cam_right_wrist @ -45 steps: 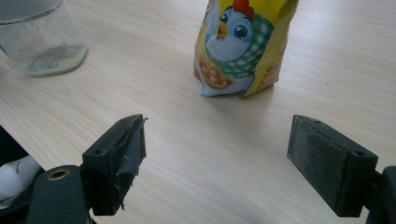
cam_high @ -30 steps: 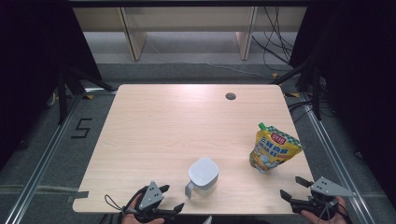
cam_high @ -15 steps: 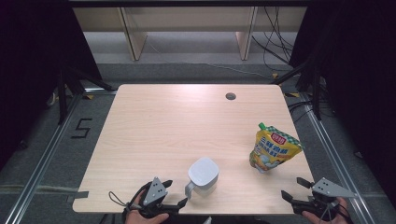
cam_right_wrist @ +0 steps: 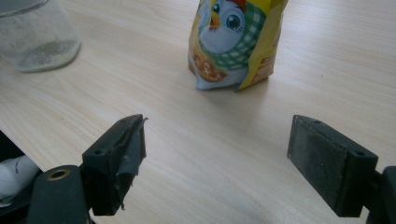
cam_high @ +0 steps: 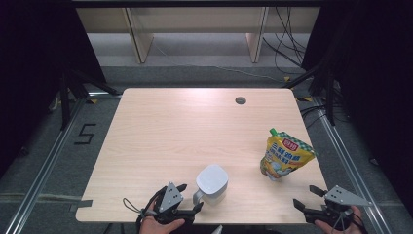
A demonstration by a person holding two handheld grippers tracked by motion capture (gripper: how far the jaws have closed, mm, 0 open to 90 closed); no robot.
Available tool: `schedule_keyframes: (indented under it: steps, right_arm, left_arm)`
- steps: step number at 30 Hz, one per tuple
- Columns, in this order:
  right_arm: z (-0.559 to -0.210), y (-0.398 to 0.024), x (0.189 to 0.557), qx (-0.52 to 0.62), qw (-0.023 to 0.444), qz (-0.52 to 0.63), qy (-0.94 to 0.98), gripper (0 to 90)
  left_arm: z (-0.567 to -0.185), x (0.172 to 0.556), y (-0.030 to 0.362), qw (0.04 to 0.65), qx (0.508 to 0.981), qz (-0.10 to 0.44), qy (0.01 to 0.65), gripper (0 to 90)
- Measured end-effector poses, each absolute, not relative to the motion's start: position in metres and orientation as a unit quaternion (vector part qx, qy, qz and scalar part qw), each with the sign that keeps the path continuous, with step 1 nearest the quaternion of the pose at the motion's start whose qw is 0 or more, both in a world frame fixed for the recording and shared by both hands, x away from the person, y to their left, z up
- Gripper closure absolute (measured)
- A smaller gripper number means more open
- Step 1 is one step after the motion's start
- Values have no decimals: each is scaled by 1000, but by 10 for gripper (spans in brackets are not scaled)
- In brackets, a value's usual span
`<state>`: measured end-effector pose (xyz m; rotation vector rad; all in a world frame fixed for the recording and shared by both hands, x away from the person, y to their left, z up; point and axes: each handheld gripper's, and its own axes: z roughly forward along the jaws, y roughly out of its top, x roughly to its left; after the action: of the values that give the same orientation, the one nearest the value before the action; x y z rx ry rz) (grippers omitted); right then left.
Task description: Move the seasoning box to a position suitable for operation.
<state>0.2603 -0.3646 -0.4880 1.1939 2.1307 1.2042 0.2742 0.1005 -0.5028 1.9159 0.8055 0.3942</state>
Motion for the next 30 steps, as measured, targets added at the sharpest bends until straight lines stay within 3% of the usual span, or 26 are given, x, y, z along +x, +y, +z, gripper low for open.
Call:
schedule_keyframes:
  steps: [3, 7, 15, 18, 30]
  right_arm:
    - [-487, -366, 260, 425, 210, 435, 765, 203]
    - [-487, -363, 258, 434, 195, 439, 762, 204]
    - [-486, -361, 257, 440, 192, 438, 760, 205]
    - [-487, -363, 260, 425, 207, 435, 766, 205]
    - [-486, -361, 261, 422, 195, 440, 768, 205]
  left_arm:
    - [-502, 274, 97, 487, 793, 165, 327, 252]
    - [-503, 274, 96, 493, 796, 160, 313, 414]
    - [-500, 271, 94, 494, 807, 166, 279, 630]
    - [-500, 271, 94, 495, 808, 162, 275, 670]
    - [-499, 284, 100, 498, 801, 171, 285, 679]
